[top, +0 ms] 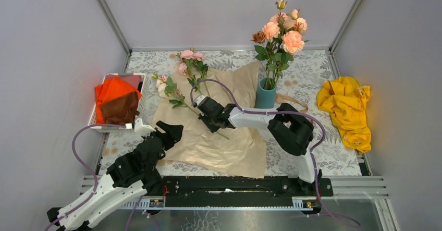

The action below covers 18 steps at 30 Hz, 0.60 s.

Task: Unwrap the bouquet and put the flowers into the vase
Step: Pick up the fake flower from the wrapping paper.

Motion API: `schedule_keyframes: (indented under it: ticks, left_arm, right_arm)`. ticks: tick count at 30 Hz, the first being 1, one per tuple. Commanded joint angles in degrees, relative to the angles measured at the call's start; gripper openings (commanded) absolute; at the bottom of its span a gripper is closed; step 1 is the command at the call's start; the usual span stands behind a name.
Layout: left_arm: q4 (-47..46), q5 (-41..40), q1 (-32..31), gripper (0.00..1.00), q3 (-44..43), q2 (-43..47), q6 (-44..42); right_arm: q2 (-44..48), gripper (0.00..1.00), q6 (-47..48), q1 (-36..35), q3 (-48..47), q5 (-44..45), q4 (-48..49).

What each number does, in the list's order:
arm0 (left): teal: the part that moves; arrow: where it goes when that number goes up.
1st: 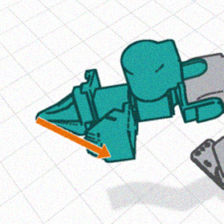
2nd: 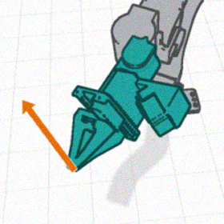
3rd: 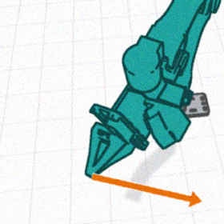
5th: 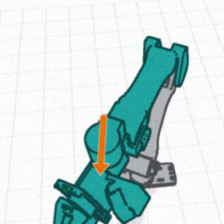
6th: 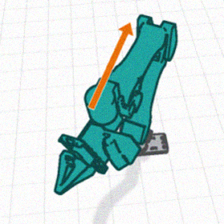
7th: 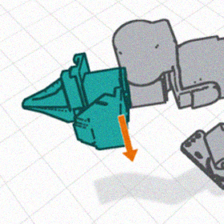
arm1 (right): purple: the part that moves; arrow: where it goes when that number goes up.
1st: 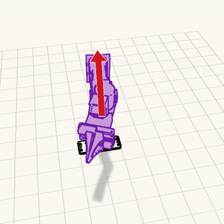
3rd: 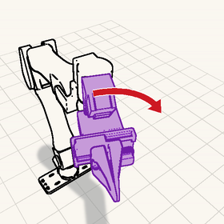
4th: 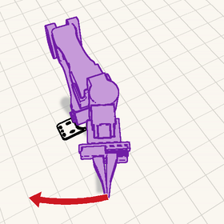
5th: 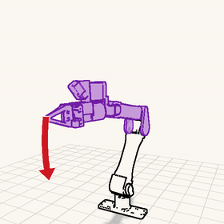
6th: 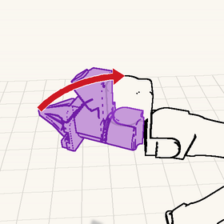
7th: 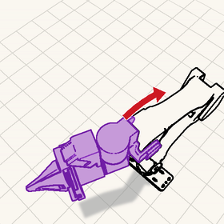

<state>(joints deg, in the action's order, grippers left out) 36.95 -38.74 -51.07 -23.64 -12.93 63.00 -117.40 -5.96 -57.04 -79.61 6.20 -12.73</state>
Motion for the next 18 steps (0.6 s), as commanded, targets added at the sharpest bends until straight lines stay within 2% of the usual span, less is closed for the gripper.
schedule_keyframes:
  ticks: [1,11,18]
  left_arm:
    - [-3.0,0.4,-0.3,0.73,0.6,-0.5,-0.3]
    - [-7.3,1.8,-0.3,0.78,1.9,-2.1,0.2]
    - [-14.4,3.3,-0.3,0.79,1.8,-7.5,-1.7]
  right_arm:
    - [6.6,0.00,-1.8,0.3,2.2,-3.0,2.1]
    - [16.3,0.00,-5.7,0.3,7.2,-11.3,5.7]
    - [21.9,0.00,-9.2,0.3,11.6,-16.5,9.6]
